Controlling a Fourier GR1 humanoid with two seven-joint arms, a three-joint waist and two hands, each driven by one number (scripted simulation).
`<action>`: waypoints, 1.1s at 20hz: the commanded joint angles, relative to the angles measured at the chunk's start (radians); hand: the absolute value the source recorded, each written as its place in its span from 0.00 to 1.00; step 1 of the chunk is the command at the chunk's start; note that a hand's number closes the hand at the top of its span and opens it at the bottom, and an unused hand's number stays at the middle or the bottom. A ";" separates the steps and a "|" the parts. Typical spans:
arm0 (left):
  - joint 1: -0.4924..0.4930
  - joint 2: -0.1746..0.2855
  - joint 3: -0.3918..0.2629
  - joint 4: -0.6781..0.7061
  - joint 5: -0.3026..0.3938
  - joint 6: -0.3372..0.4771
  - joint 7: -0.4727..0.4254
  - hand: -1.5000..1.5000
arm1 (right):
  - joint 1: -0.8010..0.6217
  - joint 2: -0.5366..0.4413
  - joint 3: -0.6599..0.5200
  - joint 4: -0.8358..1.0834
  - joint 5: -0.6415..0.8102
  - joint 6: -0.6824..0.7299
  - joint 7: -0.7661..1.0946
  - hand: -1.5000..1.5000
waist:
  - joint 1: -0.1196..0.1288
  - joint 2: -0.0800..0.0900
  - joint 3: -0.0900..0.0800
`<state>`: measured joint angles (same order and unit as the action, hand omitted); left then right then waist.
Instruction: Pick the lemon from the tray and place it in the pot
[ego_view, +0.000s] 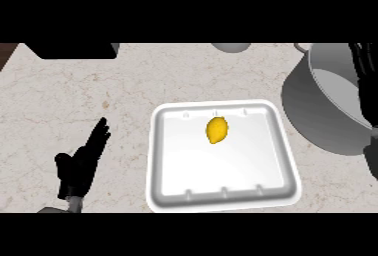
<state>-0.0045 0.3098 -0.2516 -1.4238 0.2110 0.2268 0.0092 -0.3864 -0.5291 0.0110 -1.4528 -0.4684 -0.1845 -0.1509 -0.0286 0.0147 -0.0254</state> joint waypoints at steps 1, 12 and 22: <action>-0.058 0.001 0.043 0.027 0.008 -0.022 -0.002 0.50 | 0.006 0.024 0.034 -0.010 0.075 -0.054 0.025 1.00 | 0.027 -0.014 0.025; -0.260 0.057 0.179 -0.143 0.046 0.086 0.176 0.50 | 0.050 0.120 0.206 0.300 0.465 -0.309 -0.173 0.00 | 0.041 -0.012 0.027; -0.168 0.075 0.222 -0.152 0.067 0.015 0.117 0.50 | -0.029 -0.014 0.316 0.096 0.539 -0.080 0.150 0.00 | 0.030 -0.019 0.023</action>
<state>-0.2022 0.3807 -0.0475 -1.5810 0.2604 0.2767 0.1552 -0.3988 -0.5147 0.2644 -1.3140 0.0384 -0.3373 -0.1570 0.0034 -0.0141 -0.0159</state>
